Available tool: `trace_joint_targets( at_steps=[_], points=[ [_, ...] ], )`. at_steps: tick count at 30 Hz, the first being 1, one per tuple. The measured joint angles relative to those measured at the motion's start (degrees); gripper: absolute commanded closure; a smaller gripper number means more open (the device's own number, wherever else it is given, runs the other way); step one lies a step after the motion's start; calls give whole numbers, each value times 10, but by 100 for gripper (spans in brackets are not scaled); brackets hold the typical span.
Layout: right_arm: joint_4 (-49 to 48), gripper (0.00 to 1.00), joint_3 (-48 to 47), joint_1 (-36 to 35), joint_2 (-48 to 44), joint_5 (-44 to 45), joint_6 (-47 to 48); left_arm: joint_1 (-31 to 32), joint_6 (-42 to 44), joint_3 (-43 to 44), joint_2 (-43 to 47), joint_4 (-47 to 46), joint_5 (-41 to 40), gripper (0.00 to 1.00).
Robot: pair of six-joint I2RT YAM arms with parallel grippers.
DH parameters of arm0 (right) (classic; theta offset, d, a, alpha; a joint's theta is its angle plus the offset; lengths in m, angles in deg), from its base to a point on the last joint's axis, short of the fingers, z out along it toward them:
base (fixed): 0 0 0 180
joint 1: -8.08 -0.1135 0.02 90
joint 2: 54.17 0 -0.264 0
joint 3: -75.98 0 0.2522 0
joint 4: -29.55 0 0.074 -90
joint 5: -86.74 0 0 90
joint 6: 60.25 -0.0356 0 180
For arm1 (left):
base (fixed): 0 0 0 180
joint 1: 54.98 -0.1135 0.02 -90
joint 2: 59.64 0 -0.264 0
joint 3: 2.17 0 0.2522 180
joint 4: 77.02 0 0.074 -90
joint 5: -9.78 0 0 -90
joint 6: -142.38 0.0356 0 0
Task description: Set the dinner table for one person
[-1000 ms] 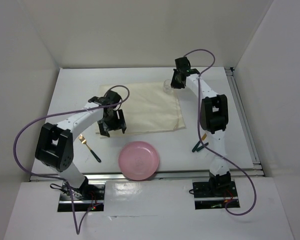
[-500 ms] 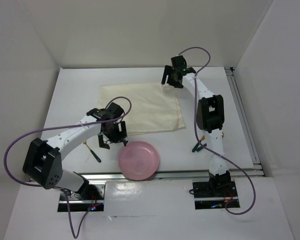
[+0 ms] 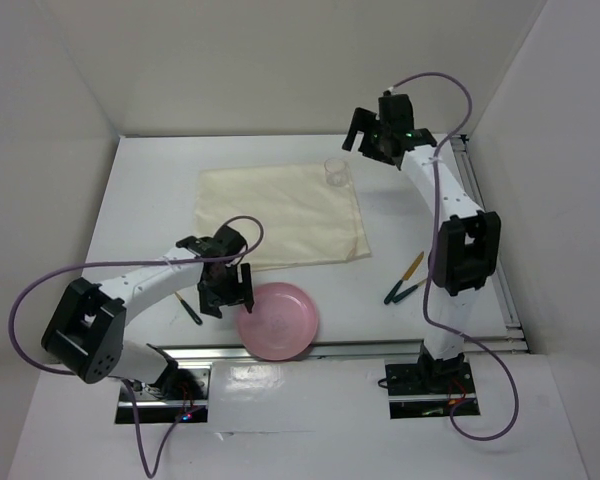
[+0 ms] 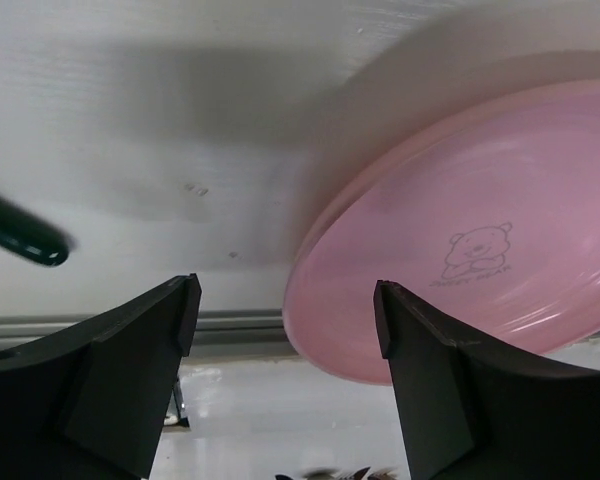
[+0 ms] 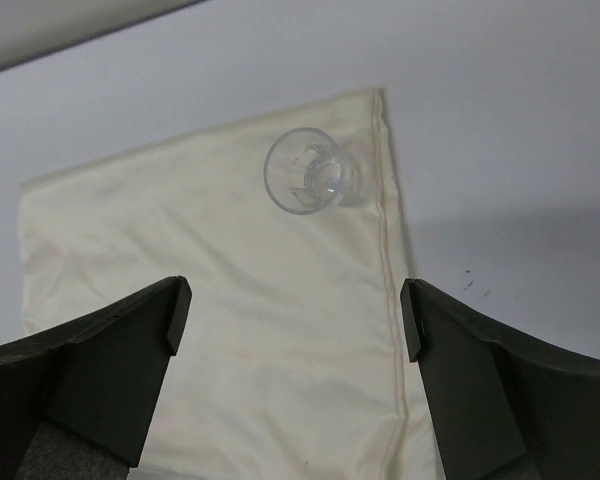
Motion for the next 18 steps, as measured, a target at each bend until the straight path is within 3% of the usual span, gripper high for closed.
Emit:
trace_joint_targets(
  at_steps=[3,6,8,9,12,18],
  points=[
    [-22,0,32,8,-56,0,0,6,0,-13,-23,-31,12,19],
    [-30,0,66,10,-89,0,0,8,0,-29,-46,-61,19,38],
    [-33,0,92,12,-101,0,0,8,0,-34,-58,-73,26,58],
    [-33,0,108,13,-105,0,0,8,0,-35,-61,-76,32,76],
    [-32,0,150,14,-110,0,0,7,13,-28,-55,-80,68,100],
    [-31,0,216,35,-141,-4,0,10,32,33,-12,-40,69,100]
  ],
)
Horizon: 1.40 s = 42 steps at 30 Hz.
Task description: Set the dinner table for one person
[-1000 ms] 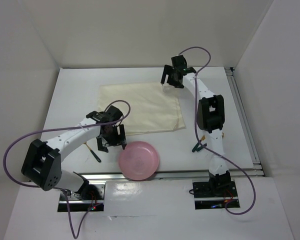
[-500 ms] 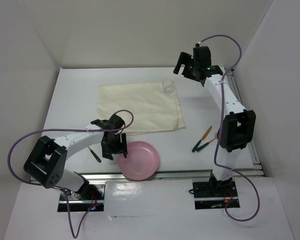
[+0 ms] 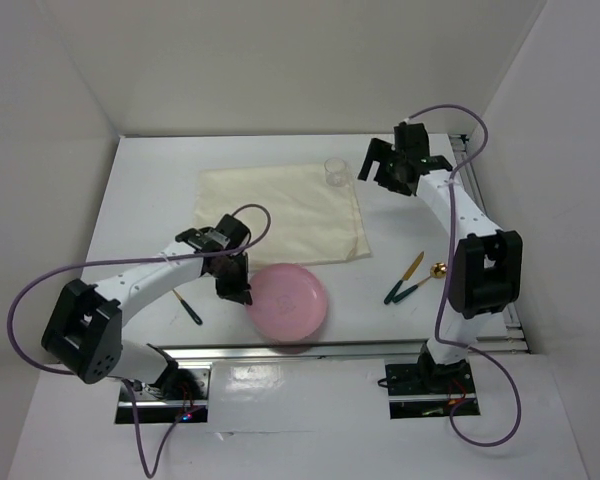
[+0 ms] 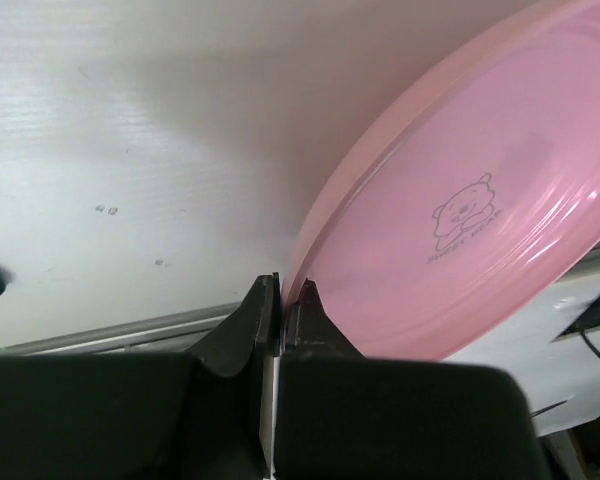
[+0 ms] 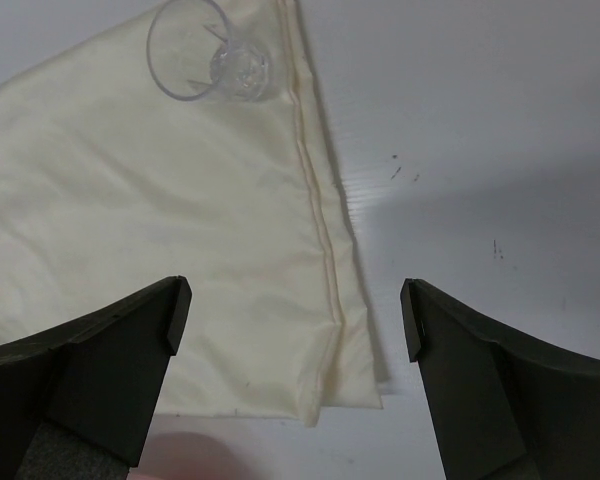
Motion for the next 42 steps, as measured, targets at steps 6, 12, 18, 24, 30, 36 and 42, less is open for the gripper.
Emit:
trace_joint_targets(
  at_steps=[6,12,18,24,30,36,42],
  points=[
    [-7,5,78,16,-62,-23,0,-15,15,129,20,49,-18,100],
    [-5,2,161,9,-72,-48,-2,-76,13,307,-89,58,-57,100],
    [-7,1,214,-4,-72,-61,-3,-129,14,399,-229,32,-55,100],
    [-23,1,269,-4,-73,-102,-22,-178,14,429,-330,6,-20,100],
    [-42,1,276,-4,-73,-131,-34,-185,13,469,-389,-3,-4,100],
    [-59,1,276,-6,-58,-136,-39,-182,17,510,-422,-6,-4,57],
    [-66,2,279,-7,-32,-136,-42,-181,30,515,-430,0,-10,12]
  ],
)
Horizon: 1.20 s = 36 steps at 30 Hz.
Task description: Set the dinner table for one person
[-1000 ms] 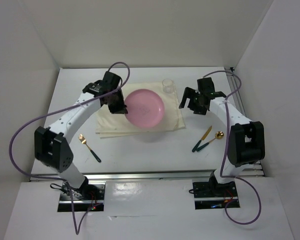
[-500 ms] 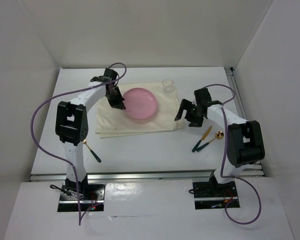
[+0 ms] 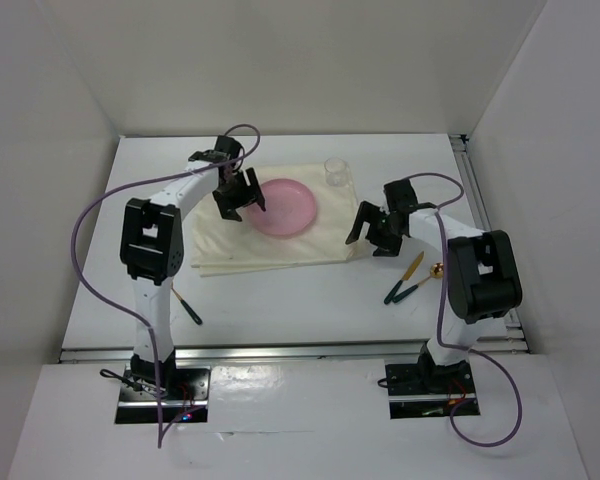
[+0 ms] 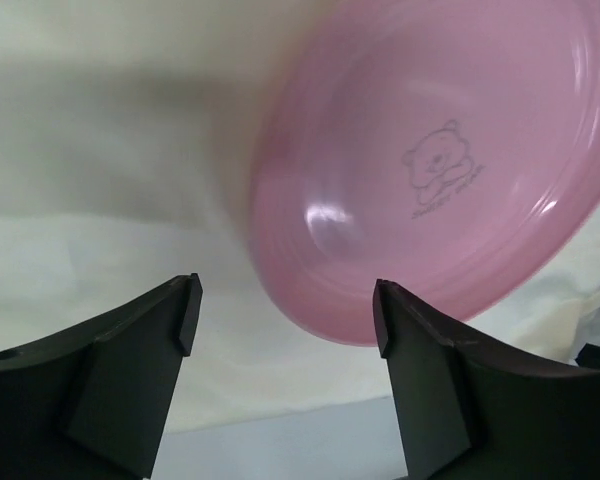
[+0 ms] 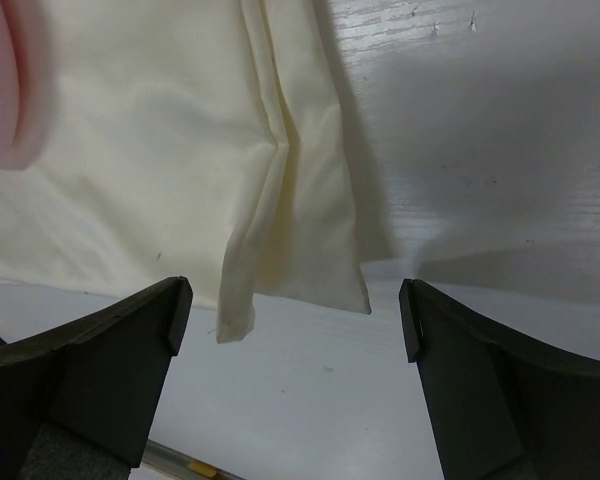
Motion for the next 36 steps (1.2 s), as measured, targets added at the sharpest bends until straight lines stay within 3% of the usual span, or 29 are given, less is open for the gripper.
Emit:
trace_joint_targets(
  at_steps=[4,7,8,11,12,17,28,29,30,31,33,36],
  points=[
    [-6,10,0,-5,11,0,-1,0,4,-43,30,5,-10,12],
    [-10,28,0,-8,18,0,-1,0,12,-76,73,10,-20,12],
    [-13,42,0,-9,19,0,-2,0,13,-82,89,15,-23,14],
    [-23,61,3,-13,21,0,-3,-3,14,-115,152,13,-29,15],
    [-25,74,4,-14,21,0,-4,-4,15,-125,173,14,-30,15],
    [-37,100,19,-15,21,2,-5,-18,15,-189,263,16,-35,16],
    [-55,99,95,-16,-25,16,-19,-29,3,-362,358,31,-59,16],
    [-55,86,99,-16,-29,17,-19,-30,-5,-381,371,33,-65,16],
    [-54,65,101,-16,-32,20,-20,-33,-12,-396,382,38,-72,16],
    [-53,29,102,-16,-35,21,-23,-35,-21,-408,393,42,-78,16],
    [-54,10,101,-17,-51,15,-27,-38,-45,-430,414,57,-100,16],
    [-37,5,100,-22,-79,41,-20,-43,-78,-456,448,76,-132,16]
  ],
)
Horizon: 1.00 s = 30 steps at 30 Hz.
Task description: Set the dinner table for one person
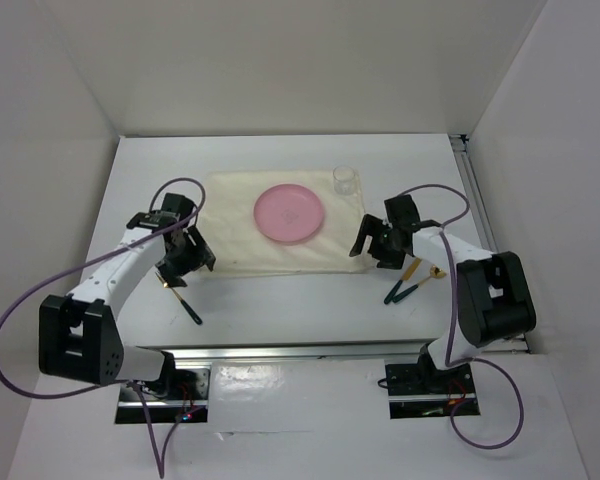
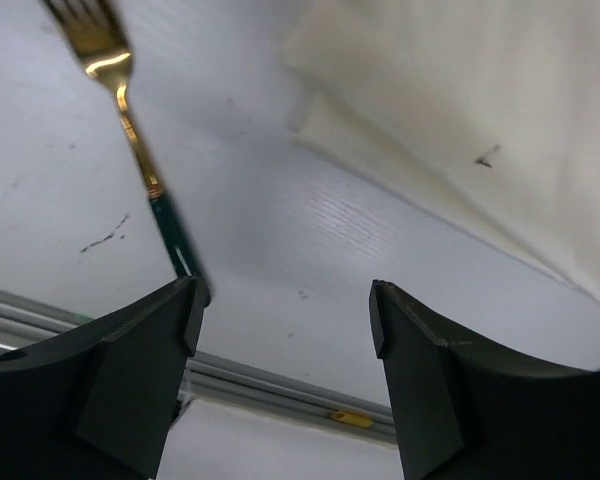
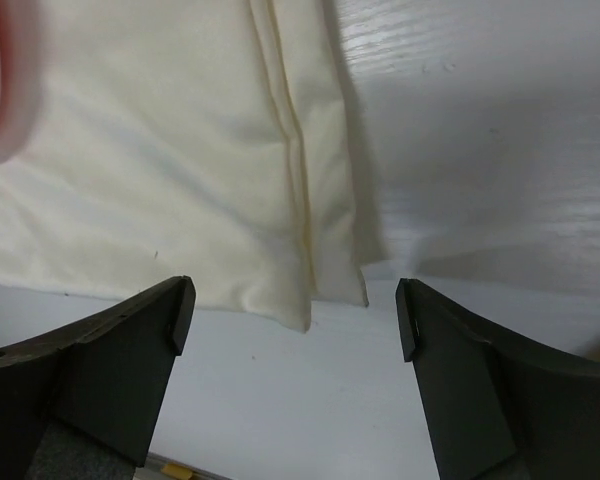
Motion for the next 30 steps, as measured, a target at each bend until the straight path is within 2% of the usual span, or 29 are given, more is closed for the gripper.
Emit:
trace_joint_targets(
  at_steps=[2,9,14,18,22,24,25,30],
  points=[
    [20,5,-4,-1,-13,15,1,-12,-19,-17,20,15,-21,16],
    [64,5,-64,-4,-55,45,11,-97,-65,-90,50,24,-48,27],
    [70,5,-92,-4,-72,52,17,-108,-76,-140,39,-7,-29,32],
    [78,5,-94,-4,-74,52,18,-109,-79,-170,8,-45,-10,47],
    [83,5,-94,-4,-74,52,18,-108,-91,-181,-7,-63,3,67],
    [85,5,-94,-4,-74,52,18,-108,-92,-180,-7,-60,2,85],
    [86,5,-94,-4,-74,52,18,-108,-91,-178,-6,-60,0,100],
    [93,5,-99,-4,-74,52,20,-100,-64,-132,9,-44,-31,100]
  ],
)
